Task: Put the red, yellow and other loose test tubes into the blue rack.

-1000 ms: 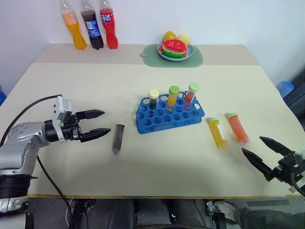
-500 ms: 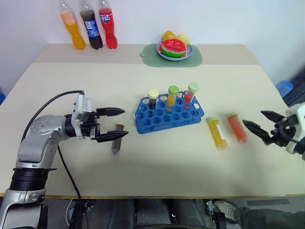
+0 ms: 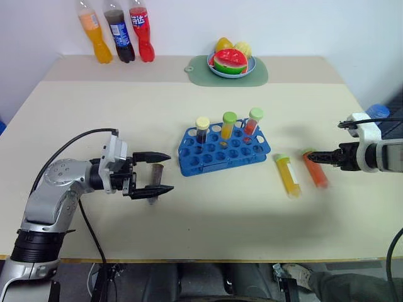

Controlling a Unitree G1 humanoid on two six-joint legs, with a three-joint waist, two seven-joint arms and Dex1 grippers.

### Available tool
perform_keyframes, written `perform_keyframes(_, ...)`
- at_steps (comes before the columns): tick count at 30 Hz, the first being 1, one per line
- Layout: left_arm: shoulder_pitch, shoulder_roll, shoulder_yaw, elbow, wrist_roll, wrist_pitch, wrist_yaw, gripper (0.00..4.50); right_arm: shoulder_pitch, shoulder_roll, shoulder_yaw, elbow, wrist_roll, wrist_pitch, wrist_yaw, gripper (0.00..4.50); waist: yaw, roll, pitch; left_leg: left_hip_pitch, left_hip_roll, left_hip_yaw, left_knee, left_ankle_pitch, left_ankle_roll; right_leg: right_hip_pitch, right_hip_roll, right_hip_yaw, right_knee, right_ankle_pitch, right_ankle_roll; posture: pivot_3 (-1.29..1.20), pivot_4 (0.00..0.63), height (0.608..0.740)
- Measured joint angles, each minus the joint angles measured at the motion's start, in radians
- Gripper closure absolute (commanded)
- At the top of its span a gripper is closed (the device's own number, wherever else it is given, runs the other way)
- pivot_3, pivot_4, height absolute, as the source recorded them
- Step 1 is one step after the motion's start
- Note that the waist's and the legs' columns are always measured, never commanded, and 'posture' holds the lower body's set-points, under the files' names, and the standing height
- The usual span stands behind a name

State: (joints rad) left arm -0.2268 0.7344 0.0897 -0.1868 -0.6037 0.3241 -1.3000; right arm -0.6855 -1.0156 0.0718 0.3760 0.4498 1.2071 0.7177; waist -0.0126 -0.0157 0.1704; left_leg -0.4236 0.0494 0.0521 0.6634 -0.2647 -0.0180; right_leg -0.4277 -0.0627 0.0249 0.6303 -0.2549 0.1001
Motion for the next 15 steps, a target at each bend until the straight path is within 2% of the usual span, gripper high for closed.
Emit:
perform_keyframes(1, 0.009, 0.003, 0.006, -0.012, -0.003, 0.004, 0.006, 0.31, -0.007, 0.011, 0.022, 0.029, -0.018, -0.014, 0.012, 1.19, 0.0, 0.0, 0.0, -0.001, 0.0, 0.0, 0.0, 0.0, 0.0, 0.0, 0.0, 0.0, 0.0, 0.001, 0.002, 0.0, 0.15, 0.74)
perform_keyframes(3, 0.029, 0.011, 0.016, -0.044, -0.018, 0.02, 0.022, 0.31, -0.04, 0.027, 0.063, 0.091, -0.067, -0.063, 0.037, 1.88, -0.002, 0.0, 0.0, 0.0, 0.0, 0.0, 0.001, 0.0, 0.0, 0.0, 0.0, 0.0, 0.0, 0.001, 0.002, 0.0, 0.15, 0.74)
perform_keyframes(4, 0.035, 0.011, 0.018, -0.061, -0.021, 0.024, 0.028, 0.31, -0.056, 0.034, 0.078, 0.122, -0.089, -0.086, 0.053, 2.51, -0.002, 0.0, 0.0, 0.0, 0.0, 0.0, 0.002, 0.0, 0.0, 0.0, 0.0, 0.0, 0.0, 0.001, 0.002, 0.0, 0.15, 0.74)
perform_keyframes(6, 0.056, 0.018, 0.026, -0.088, -0.034, 0.041, 0.043, 0.31, -0.085, 0.047, 0.098, 0.166, -0.124, -0.117, 0.084, 3.46, -0.005, -0.001, 0.0, 0.0, 0.0, 0.0, 0.002, 0.0, 0.0, 0.0, 0.0, 0.0, 0.0, 0.0, 0.0, 0.0, 0.15, 0.74)
perform_keyframes(7, 0.065, 0.021, 0.029, -0.094, -0.04, 0.044, 0.046, 0.31, -0.09, 0.048, 0.104, 0.18, -0.135, -0.127, 0.097, 3.72, -0.005, -0.001, -0.001, 0.001, 0.0, 0.0, 0.002, 0.0, 0.0, 0.001, 0.001, 0.0, 0.0, 0.0, 0.0, 0.0, 0.15, 0.74)
perform_keyframes(11, 0.075, 0.027, 0.046, -0.106, -0.049, 0.061, 0.067, 0.31, -0.097, 0.053, 0.118, 0.191, -0.182, -0.169, 0.145, 3.73, -0.005, -0.001, -0.001, 0.001, 0.0, 0.0, 0.002, 0.0, 0.0, 0.001, 0.001, 0.0, 0.001, 0.0, 0.0, 0.0, 0.15, 0.74)
perform_keyframes(15, 0.073, 0.018, 0.043, -0.116, -0.056, 0.062, 0.086, 0.31, -0.013, 0.045, 0.069, 0.086, -0.193, -0.24, 0.17, 3.73, -0.002, -0.001, -0.001, 0.001, 0.0, 0.0, 0.002, 0.0, 0.0, 0.001, 0.001, 0.0, 0.001, 0.001, 0.002, 0.0, 0.15, 0.74)
